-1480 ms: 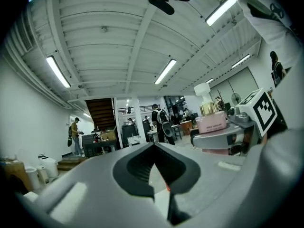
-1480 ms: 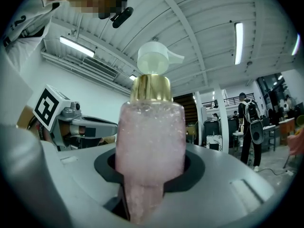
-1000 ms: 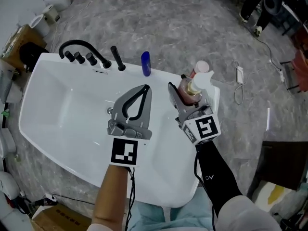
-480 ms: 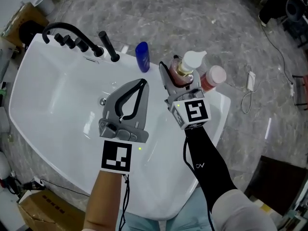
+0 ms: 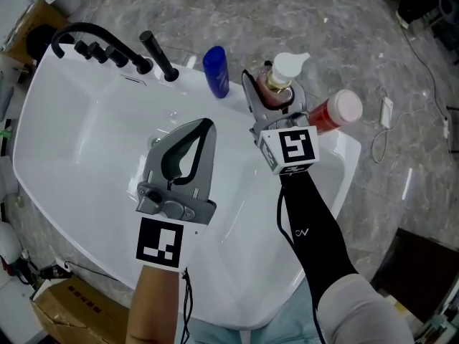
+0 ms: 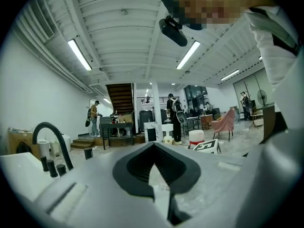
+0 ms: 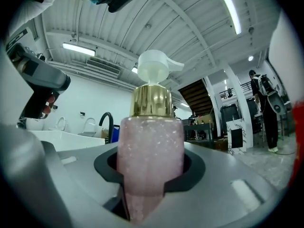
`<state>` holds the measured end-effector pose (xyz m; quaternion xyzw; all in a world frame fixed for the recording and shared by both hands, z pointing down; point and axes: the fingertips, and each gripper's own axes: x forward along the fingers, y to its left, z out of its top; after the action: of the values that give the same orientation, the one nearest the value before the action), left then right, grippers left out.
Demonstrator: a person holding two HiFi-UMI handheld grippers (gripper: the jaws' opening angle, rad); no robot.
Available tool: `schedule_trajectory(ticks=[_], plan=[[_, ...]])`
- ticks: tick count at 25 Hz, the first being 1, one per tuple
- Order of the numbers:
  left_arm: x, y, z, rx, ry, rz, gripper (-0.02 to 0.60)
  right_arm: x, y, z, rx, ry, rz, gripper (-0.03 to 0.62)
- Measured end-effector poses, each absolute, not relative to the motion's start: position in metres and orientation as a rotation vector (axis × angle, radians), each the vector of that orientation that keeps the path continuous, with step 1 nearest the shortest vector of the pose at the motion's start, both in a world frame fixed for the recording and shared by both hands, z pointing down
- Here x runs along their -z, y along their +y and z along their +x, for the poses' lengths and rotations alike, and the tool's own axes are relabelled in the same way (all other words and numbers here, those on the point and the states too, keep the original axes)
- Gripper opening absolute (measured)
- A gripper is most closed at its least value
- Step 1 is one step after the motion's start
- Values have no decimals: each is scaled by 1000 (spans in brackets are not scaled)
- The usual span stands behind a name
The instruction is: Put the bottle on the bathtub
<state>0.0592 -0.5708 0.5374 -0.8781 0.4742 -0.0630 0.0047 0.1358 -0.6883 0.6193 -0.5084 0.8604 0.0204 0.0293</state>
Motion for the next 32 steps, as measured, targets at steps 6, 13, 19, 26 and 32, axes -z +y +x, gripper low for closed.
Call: schedule_trajectory(ticks=[6,13,19,26,32], plan=[[-537,-574,53,139,1469,-2761,0,-621,-696,132,-82,2658,-1580,207],[-538,-571,45,156,1440,-2772,2,-623,-695,129,-45,2675,-1572,271],[-529,-559,40,161,1435,-2766,15,-627,-667,137,29,2692,-1608,337],[-508,-526,23,198,1401,-2780,15,-620,-608,148,118,2694,-1715,334],[-471,-492,-2,213,1333,-2760,15,-571,-534,129,105,2715,-1759,291]])
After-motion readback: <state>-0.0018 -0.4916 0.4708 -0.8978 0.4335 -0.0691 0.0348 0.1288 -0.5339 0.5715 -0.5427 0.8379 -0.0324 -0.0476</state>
